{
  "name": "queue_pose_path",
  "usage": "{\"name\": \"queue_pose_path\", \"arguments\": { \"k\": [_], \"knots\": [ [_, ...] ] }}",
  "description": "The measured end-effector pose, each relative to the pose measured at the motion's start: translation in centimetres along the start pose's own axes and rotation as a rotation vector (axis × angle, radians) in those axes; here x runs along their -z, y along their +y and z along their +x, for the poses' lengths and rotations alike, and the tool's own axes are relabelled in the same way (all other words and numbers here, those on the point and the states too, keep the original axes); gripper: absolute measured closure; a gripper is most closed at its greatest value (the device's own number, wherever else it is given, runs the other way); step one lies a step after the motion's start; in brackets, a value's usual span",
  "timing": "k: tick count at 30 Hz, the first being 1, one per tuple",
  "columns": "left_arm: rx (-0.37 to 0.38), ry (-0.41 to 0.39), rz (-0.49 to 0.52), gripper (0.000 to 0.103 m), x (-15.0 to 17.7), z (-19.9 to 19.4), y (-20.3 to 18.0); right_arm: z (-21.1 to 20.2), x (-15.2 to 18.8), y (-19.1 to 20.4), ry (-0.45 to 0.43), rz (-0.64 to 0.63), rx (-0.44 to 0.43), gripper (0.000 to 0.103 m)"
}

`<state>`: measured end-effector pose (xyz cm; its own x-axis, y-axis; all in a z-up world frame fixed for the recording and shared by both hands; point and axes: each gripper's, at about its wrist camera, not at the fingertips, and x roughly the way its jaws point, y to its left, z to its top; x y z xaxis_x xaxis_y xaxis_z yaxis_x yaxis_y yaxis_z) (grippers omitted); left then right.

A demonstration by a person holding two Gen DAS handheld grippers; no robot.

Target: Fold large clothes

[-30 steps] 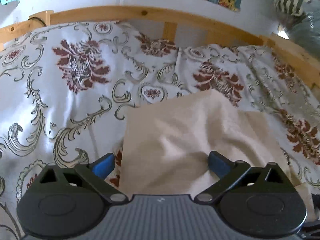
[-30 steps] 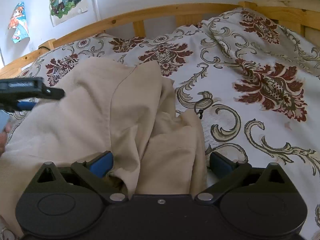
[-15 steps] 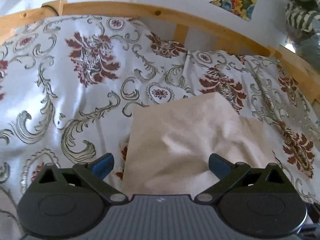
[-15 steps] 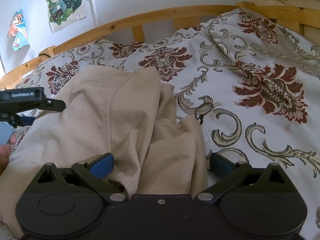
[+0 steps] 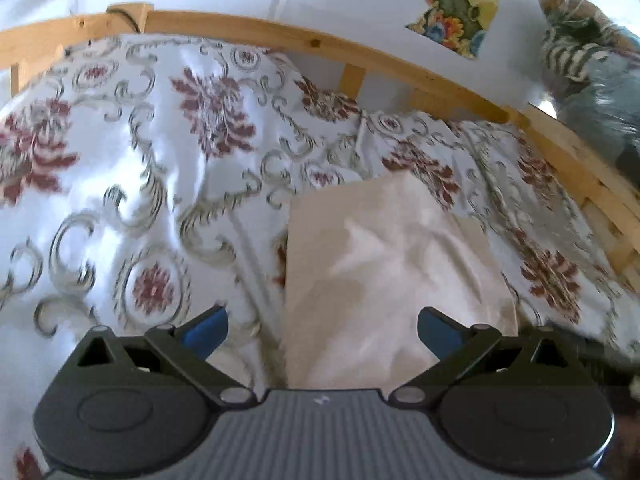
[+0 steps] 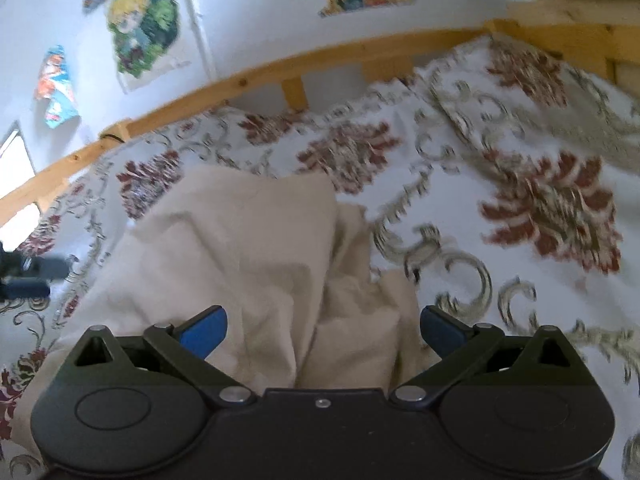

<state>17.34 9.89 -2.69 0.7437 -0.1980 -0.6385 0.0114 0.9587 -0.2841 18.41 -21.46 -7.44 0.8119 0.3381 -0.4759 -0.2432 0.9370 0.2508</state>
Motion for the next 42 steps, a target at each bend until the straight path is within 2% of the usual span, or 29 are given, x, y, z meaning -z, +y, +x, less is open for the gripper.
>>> {"name": "queue_pose_path", "arguments": {
  "k": [4,9,12,14,17,20,24,27,34,35,39,42],
  "knots": [
    [0.052,0.054,0.028,0.001,1.5,-0.5,1.8,0.7,-0.6,-0.2,-0.036,-0.043,-0.066,0.001],
    [0.179,0.154,-0.063,0.001,3.0,0.8,2.9,2.9,-0.4,-1.0,0.039,-0.029,-0.1,0.001],
    [0.186,0.197,-0.045,0.001,4.0,1.9,1.9,3.6,0.0,-1.2,0.089,-0.018,-0.102,0.001],
    [0.19,0.192,-0.042,0.001,4.4,2.2,1.7,3.6,0.2,-1.4,0.095,-0.012,-0.096,0.001],
    [0.196,0.203,-0.067,0.0,4.5,2.3,2.0,3.7,0.4,-1.9,0.101,0.03,-0.017,0.001],
    [0.196,0.204,-0.068,0.0,4.5,2.2,2.2,3.6,0.4,-3.5,0.129,0.166,-0.051,0.001],
    [0.197,0.212,-0.07,0.0,4.4,2.4,2.2,3.6,0.1,-3.6,0.161,0.229,-0.146,0.001],
    [0.189,0.218,-0.065,0.0,4.2,2.5,1.9,3.7,0.2,-2.9,0.174,0.207,-0.16,0.001],
    [0.187,0.218,-0.053,0.001,3.9,2.5,1.5,3.8,0.9,-1.2,0.173,0.073,-0.113,0.001],
    [0.184,0.208,-0.055,0.001,4.0,2.4,1.4,3.8,1.0,-1.2,0.172,0.075,-0.114,0.001],
    [0.217,0.067,-0.062,0.001,3.7,0.5,1.9,3.8,1.0,-1.4,0.175,0.08,-0.114,0.001],
    [0.23,0.07,-0.065,0.002,3.4,0.6,1.9,3.8,1.0,-1.4,0.174,0.08,-0.114,0.001]
  ]
}}
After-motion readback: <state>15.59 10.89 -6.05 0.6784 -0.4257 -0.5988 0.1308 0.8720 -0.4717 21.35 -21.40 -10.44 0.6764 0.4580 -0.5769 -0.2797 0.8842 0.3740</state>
